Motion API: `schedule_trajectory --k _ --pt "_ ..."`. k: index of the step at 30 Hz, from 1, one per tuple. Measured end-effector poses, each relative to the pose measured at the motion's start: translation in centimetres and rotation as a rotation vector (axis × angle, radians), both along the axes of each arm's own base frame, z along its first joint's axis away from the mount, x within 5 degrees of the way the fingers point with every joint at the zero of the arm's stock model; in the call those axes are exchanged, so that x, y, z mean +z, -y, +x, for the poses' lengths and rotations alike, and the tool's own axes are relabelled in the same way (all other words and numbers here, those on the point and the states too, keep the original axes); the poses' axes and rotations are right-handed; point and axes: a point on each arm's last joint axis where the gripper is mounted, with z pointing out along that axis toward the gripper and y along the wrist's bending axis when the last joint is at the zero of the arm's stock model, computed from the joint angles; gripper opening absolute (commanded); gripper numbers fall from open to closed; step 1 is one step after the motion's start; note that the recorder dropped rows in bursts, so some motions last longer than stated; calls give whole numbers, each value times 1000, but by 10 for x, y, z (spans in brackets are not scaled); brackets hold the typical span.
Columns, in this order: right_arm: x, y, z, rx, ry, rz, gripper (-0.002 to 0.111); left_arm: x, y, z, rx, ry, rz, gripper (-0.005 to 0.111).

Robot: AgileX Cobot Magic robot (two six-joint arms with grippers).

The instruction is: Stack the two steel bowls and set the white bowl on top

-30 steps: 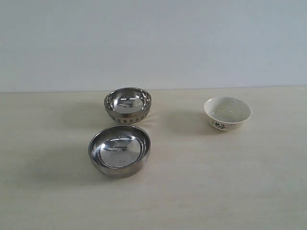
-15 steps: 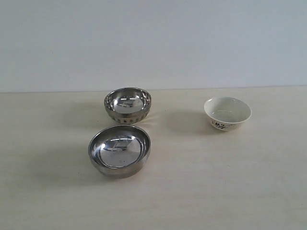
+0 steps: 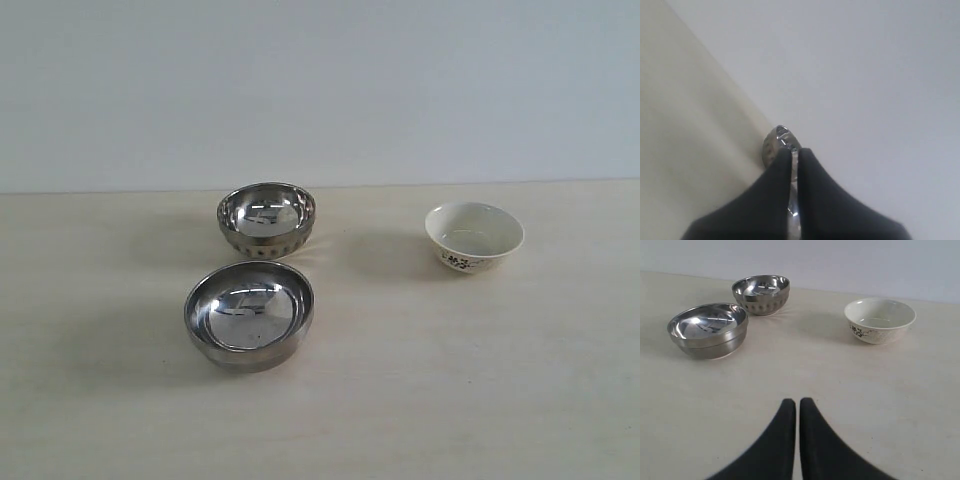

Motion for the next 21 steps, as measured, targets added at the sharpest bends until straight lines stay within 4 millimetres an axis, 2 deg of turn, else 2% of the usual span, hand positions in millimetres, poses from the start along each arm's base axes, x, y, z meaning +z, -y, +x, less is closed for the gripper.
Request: schedule_trajectory --k 5,8,12,15,21 --pt "0 0 0 0 0 0 0 0 0 0 -1 4 -3 4" --pt "0 0 0 0 0 0 0 4 0 0 -2 28 99 4" --pt "0 0 0 0 -2 5 0 43 2 -6 -20 121 255 4" --pt "0 0 0 0 -2 5 0 76 6 -3 -62 126 364 4" --pt "0 0 0 0 -2 5 0 128 18 25 -265 -6 544 4"
